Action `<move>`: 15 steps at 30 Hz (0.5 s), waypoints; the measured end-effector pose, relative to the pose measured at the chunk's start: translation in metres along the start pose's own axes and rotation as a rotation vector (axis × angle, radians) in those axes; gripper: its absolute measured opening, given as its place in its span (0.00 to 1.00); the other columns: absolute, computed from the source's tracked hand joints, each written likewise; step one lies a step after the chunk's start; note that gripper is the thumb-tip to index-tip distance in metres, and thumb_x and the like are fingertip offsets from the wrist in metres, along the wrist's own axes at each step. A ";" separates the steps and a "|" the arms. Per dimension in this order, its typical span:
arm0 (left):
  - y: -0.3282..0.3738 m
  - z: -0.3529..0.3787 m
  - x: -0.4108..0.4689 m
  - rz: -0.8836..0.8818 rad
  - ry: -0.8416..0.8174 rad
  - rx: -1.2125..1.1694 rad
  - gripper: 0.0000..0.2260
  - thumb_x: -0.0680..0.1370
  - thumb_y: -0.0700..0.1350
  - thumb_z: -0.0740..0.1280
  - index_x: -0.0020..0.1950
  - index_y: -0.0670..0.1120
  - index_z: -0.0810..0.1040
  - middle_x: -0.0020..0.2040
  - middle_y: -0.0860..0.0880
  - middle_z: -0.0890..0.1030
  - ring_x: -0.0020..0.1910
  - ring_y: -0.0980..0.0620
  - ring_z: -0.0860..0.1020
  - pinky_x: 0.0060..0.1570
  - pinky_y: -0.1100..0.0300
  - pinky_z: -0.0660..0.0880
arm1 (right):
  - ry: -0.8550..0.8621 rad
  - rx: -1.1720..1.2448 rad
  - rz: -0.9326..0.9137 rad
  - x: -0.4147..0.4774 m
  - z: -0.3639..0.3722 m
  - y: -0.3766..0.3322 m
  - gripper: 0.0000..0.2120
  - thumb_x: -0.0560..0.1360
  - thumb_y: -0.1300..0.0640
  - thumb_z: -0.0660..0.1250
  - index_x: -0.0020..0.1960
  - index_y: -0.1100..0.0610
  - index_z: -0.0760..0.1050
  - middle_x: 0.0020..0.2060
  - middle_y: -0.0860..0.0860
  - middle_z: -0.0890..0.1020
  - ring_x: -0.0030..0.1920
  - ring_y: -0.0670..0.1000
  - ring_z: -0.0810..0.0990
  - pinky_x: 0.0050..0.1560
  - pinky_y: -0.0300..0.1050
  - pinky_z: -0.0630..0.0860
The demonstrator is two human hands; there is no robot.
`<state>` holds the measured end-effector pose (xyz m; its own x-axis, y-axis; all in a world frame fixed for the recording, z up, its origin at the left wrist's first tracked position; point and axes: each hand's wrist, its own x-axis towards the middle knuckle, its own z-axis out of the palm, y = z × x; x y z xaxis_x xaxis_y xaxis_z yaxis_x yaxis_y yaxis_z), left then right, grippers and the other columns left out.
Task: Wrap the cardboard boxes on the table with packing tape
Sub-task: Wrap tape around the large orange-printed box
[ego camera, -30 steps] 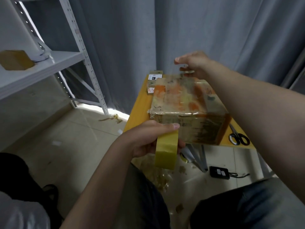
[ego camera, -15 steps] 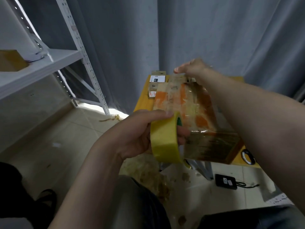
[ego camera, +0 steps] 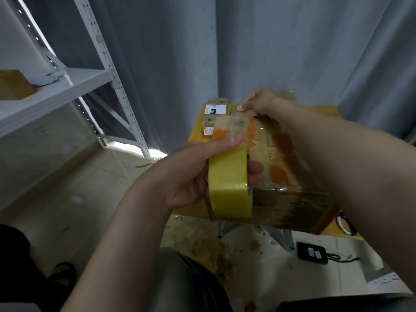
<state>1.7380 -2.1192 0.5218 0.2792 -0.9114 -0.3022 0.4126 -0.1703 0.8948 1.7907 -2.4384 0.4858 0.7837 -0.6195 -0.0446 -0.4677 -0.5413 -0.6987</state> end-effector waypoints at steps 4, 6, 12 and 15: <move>0.001 0.001 0.000 -0.016 -0.010 0.001 0.21 0.73 0.52 0.71 0.61 0.41 0.81 0.51 0.39 0.87 0.44 0.46 0.88 0.45 0.49 0.86 | -0.022 -0.113 -0.009 -0.004 0.003 0.000 0.18 0.75 0.51 0.78 0.60 0.60 0.85 0.59 0.56 0.85 0.62 0.56 0.82 0.67 0.49 0.76; 0.001 0.000 -0.001 -0.030 -0.016 -0.006 0.21 0.73 0.52 0.71 0.61 0.40 0.81 0.50 0.39 0.87 0.43 0.46 0.88 0.45 0.50 0.85 | -0.033 -0.156 -0.010 -0.004 0.001 0.000 0.18 0.76 0.51 0.77 0.60 0.62 0.84 0.58 0.57 0.85 0.61 0.57 0.82 0.63 0.48 0.76; -0.001 -0.001 0.001 -0.033 -0.012 -0.013 0.20 0.73 0.52 0.71 0.59 0.40 0.83 0.51 0.38 0.87 0.44 0.45 0.88 0.46 0.49 0.85 | -0.037 -0.375 -0.020 -0.003 0.001 0.005 0.16 0.79 0.50 0.67 0.55 0.62 0.83 0.54 0.60 0.84 0.52 0.59 0.82 0.52 0.49 0.77; -0.003 -0.003 0.002 -0.032 -0.035 -0.008 0.15 0.74 0.52 0.72 0.51 0.42 0.89 0.52 0.38 0.87 0.46 0.44 0.88 0.47 0.49 0.85 | -0.034 -0.471 -0.034 -0.002 0.005 0.004 0.21 0.80 0.43 0.66 0.50 0.61 0.82 0.52 0.60 0.84 0.50 0.60 0.81 0.52 0.51 0.79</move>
<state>1.7394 -2.1196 0.5174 0.2349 -0.9182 -0.3189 0.4279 -0.1968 0.8821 1.7889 -2.4366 0.4797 0.8110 -0.5824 -0.0564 -0.5700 -0.7645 -0.3010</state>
